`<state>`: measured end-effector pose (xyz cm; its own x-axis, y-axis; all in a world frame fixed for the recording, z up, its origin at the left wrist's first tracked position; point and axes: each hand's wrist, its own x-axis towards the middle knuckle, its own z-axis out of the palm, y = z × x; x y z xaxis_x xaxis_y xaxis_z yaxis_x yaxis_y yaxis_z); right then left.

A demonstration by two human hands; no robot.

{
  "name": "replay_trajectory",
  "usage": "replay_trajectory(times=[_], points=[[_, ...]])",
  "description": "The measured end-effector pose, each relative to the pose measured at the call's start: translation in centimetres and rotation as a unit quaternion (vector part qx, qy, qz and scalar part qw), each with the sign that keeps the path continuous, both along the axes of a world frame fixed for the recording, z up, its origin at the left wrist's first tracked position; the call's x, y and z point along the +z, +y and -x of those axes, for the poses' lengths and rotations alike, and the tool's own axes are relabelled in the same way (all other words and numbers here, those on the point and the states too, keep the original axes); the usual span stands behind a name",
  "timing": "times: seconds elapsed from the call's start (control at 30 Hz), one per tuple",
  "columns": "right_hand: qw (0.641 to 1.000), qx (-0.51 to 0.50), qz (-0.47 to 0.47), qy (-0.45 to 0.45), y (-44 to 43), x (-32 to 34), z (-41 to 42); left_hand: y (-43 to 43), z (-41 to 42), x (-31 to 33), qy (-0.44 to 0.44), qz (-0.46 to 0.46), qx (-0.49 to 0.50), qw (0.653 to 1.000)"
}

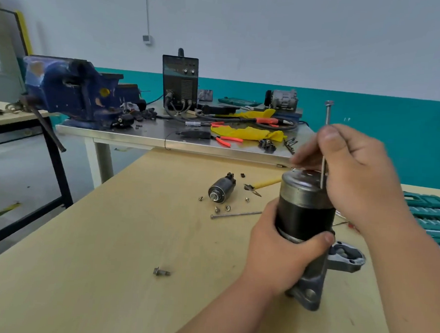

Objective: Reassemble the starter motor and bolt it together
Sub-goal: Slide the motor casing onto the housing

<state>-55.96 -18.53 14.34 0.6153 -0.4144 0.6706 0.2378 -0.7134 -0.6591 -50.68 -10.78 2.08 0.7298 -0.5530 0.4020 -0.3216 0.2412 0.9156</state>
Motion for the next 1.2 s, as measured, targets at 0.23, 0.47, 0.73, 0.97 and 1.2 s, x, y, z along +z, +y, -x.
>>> replay_trajectory(times=[0.23, 0.47, 0.73, 0.97, 1.2], points=[[0.999, 0.031, 0.018, -0.032, 0.3, -0.8, -0.3, 1.0, -0.9, -0.2, -0.005, -0.002, -0.058, 0.998], [0.996, 0.081, 0.026, 0.013, -0.1, 0.4, 1.0, 1.9, -1.7, -0.2, -0.012, 0.005, -0.066, 0.998], [0.989, 0.142, 0.048, -0.007, 0.2, 1.7, 1.9, 2.2, -2.2, -0.2, -0.036, -0.003, -0.072, 0.997], [0.969, 0.125, -0.125, -0.175, -1.4, 2.7, 2.1, 2.9, -1.9, -0.6, -0.058, 0.023, -0.059, 0.996], [0.964, 0.166, -0.165, -0.126, -1.2, 0.6, 2.3, 3.2, -1.8, -1.0, -0.094, 0.05, -0.024, 0.994]])
